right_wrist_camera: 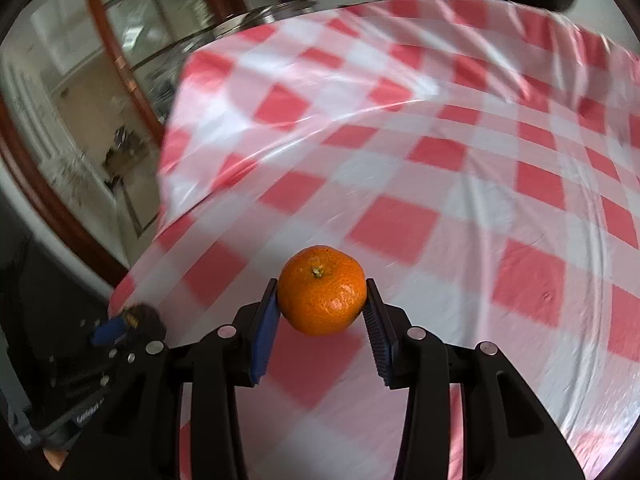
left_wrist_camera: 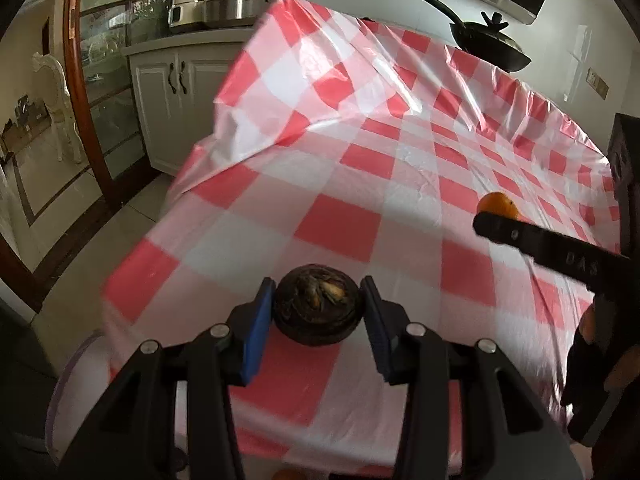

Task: Organize fruits
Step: 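Carry the dark fruit and the mandarin over the white box with both tools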

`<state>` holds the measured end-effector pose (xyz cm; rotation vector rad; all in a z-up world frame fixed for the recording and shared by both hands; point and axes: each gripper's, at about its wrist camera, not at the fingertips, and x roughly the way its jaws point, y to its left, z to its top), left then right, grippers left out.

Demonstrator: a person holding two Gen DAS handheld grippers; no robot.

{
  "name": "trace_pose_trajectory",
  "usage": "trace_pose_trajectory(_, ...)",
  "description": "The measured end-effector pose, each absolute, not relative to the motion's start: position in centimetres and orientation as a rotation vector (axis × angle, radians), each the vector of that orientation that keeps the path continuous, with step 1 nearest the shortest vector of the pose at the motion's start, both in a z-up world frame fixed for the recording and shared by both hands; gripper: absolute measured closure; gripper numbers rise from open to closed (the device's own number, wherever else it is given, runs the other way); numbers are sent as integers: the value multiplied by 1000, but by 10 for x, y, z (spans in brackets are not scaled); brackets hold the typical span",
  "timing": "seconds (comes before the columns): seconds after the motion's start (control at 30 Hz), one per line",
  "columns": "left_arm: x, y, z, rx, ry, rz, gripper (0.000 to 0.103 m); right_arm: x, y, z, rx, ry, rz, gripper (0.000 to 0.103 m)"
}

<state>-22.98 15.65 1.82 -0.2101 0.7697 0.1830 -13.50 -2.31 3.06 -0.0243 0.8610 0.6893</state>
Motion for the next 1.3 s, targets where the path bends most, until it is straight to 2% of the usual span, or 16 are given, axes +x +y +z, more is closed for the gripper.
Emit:
trace_pose_trajectory(0.37,-315,200,21,-190,715,300,59,-220,45,37,-210,821,884,62)
trace_pose_trajectory(0.73,-387,259,-17,-313,747,419,59,-307,108,19,-423,824,1102,62)
trace_pose_trajectory(1.3,-418,296,-124,-385,1059,498,59,-370,169,-98,-799,1021,1176,62)
